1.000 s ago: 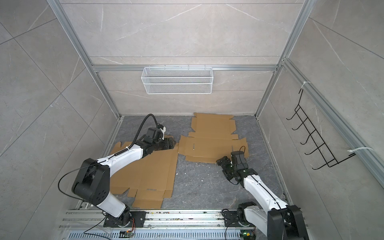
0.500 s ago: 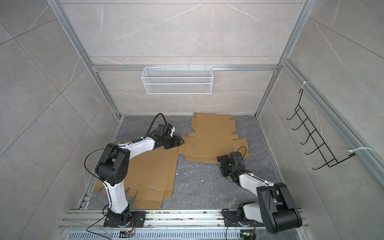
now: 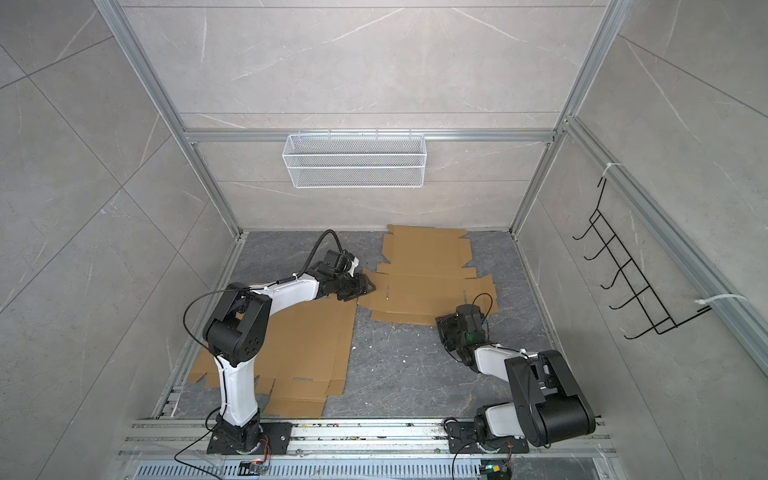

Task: Fold the paper box

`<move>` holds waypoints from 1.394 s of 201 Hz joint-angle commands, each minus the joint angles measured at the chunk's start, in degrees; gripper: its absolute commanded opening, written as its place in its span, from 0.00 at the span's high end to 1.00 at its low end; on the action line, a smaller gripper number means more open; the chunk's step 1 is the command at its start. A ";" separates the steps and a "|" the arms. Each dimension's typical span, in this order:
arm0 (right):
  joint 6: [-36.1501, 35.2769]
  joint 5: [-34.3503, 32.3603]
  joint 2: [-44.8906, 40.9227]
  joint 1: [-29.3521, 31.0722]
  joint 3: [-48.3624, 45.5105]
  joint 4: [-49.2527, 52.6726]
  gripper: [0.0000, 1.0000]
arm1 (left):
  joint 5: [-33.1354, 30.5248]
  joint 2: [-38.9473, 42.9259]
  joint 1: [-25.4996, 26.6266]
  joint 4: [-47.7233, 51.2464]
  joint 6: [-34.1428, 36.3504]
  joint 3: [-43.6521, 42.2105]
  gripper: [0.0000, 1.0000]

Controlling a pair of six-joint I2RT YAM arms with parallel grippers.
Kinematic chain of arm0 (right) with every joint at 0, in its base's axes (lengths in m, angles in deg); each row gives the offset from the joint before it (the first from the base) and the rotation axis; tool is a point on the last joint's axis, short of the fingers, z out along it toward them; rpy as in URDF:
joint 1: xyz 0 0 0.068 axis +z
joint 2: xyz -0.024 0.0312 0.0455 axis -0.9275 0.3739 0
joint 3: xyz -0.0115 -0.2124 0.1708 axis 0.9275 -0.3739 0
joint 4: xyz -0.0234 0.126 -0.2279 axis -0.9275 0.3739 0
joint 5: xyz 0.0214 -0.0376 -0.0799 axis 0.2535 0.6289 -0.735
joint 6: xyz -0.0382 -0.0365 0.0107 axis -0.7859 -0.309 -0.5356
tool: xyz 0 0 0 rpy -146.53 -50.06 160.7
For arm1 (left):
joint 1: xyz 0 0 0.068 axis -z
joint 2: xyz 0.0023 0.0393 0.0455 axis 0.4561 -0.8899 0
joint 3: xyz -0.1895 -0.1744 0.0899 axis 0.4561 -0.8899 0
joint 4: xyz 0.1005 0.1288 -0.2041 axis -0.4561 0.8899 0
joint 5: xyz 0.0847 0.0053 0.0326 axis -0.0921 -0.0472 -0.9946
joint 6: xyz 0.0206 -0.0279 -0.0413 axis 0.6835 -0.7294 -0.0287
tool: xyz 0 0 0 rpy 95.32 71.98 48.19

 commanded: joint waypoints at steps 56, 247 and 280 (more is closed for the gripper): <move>0.23 5.61 -1.97 0.14 -1.83 -2.48 0.92 | 3.19 2.95 0.13 -1.24 -3.48 -1.03 0.40; -55.73 29.37 -9.20 -10.28 19.79 61.35 1.00 | 0.24 25.24 -12.08 15.11 8.11 -3.35 0.21; -51.50 27.37 -7.47 -10.34 19.16 55.91 1.00 | -0.81 23.45 -13.97 16.80 9.70 -1.95 0.21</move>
